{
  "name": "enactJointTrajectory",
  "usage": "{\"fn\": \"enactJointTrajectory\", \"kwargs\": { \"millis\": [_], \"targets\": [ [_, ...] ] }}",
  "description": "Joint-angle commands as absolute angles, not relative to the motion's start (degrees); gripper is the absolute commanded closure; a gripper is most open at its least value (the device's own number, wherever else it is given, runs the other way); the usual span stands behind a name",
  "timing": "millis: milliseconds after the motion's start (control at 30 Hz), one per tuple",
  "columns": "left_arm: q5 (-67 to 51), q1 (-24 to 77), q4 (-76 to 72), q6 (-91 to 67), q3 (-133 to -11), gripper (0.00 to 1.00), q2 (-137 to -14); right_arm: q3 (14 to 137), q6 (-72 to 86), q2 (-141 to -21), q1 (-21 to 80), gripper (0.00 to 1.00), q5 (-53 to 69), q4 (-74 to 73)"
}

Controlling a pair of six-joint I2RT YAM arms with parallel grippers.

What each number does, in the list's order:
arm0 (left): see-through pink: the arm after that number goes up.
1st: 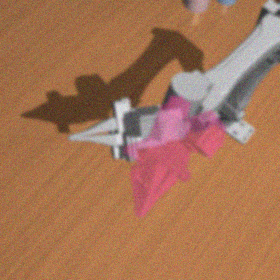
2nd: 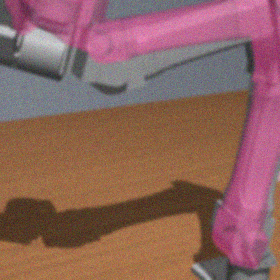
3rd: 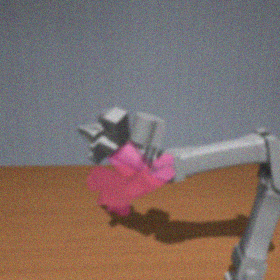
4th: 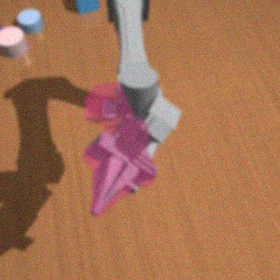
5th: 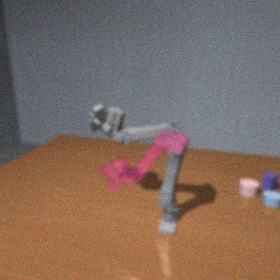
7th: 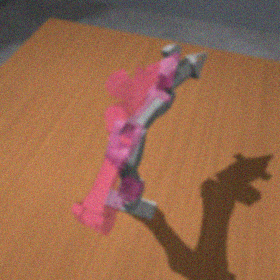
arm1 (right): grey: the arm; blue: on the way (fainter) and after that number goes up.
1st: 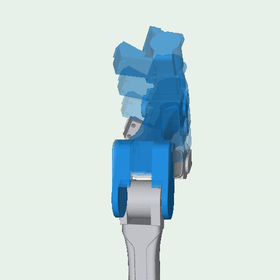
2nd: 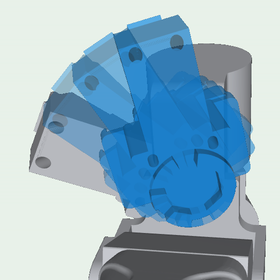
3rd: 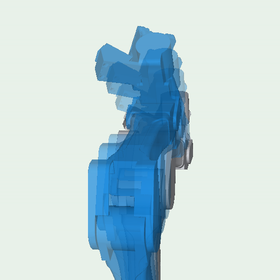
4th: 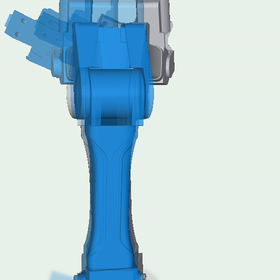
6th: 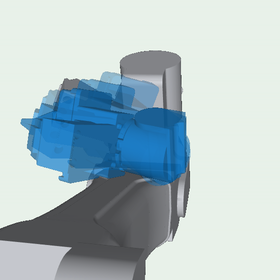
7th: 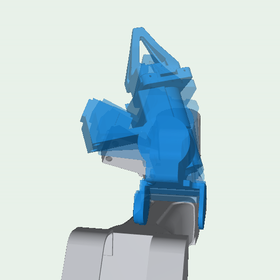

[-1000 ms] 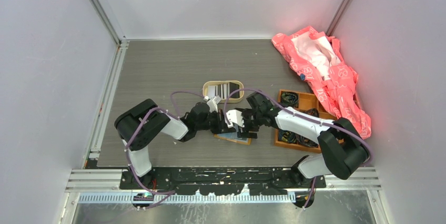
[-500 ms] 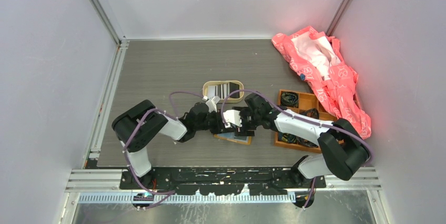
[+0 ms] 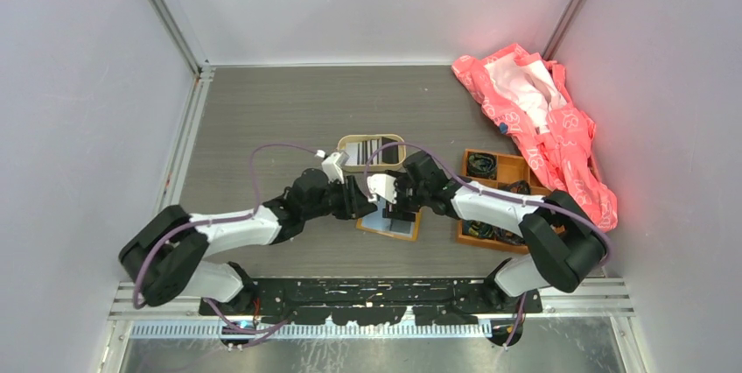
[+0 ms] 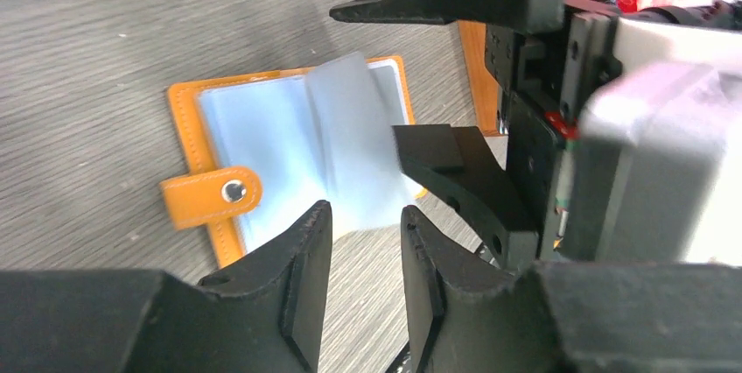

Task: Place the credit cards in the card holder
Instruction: Turn over the card slot in the card holder.

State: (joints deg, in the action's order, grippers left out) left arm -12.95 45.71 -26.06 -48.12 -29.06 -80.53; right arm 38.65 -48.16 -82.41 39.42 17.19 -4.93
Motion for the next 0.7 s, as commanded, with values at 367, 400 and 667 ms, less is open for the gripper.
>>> {"fn": "enactJointTrajectory", "kwargs": {
  "millis": [367, 400, 667],
  "targets": [
    [0.4, 45.2, -0.9, -35.6, -26.5, 0.18, -39.7, 51.4, -31.5, -92.3, 44.3, 0.29, 15.6, -6.1],
    [2.1, 45.2, 0.5, -35.9, -26.7, 0.1, -37.5, 52.9, -30.5, -93.0, 44.2, 0.3, 15.8, -6.6],
    [1.1, 45.2, 9.4, -34.3, -29.7, 0.1, -26.4, 61.8, -25.8, -90.7, 38.9, 0.27, 29.4, -21.0]
  ]
}}
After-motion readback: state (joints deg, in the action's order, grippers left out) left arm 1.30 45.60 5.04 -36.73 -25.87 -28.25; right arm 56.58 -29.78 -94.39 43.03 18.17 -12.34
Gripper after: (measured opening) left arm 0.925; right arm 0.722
